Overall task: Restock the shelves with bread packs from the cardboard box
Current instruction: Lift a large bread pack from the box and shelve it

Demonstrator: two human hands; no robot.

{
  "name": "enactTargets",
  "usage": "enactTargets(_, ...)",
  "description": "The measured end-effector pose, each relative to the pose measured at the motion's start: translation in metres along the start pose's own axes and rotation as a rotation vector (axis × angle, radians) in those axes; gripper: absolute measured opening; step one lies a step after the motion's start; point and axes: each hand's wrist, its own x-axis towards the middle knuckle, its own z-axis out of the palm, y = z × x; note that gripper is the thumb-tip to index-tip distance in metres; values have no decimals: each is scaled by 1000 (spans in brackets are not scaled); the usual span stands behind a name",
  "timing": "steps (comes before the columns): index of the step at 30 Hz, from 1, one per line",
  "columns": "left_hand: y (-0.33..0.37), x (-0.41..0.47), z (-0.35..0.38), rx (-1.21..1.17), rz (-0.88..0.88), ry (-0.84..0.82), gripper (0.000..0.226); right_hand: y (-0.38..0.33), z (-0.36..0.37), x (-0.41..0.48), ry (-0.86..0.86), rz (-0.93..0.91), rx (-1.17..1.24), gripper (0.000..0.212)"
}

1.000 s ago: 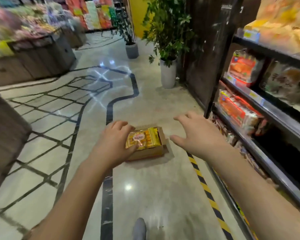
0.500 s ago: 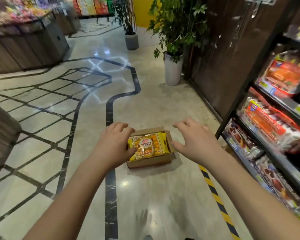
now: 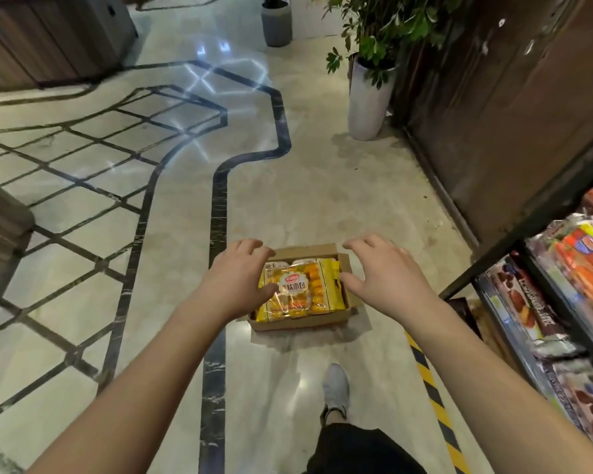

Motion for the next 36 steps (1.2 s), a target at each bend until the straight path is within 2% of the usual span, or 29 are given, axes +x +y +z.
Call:
enactTargets(9, -20, 156, 45, -41, -72, -105, 68, 64, 49, 160, -125, 12, 69, 55)
enactTargets(17, -65, 252, 131, -47, -104, -217, 71, 95, 154, 251, -229, 91, 124, 51)
enactTargets(26, -97, 308, 252, -48, -105, -334, 72, 115, 289, 307, -344, 177, 142, 53)
enactTargets(32, -123, 321, 330, -28, -98, -410, 73, 137, 367, 321, -404, 160, 78, 46)
enactTargets(36, -137, 326, 372, 0, -101, -458, 70, 148, 408, 329, -462, 148, 25, 50)
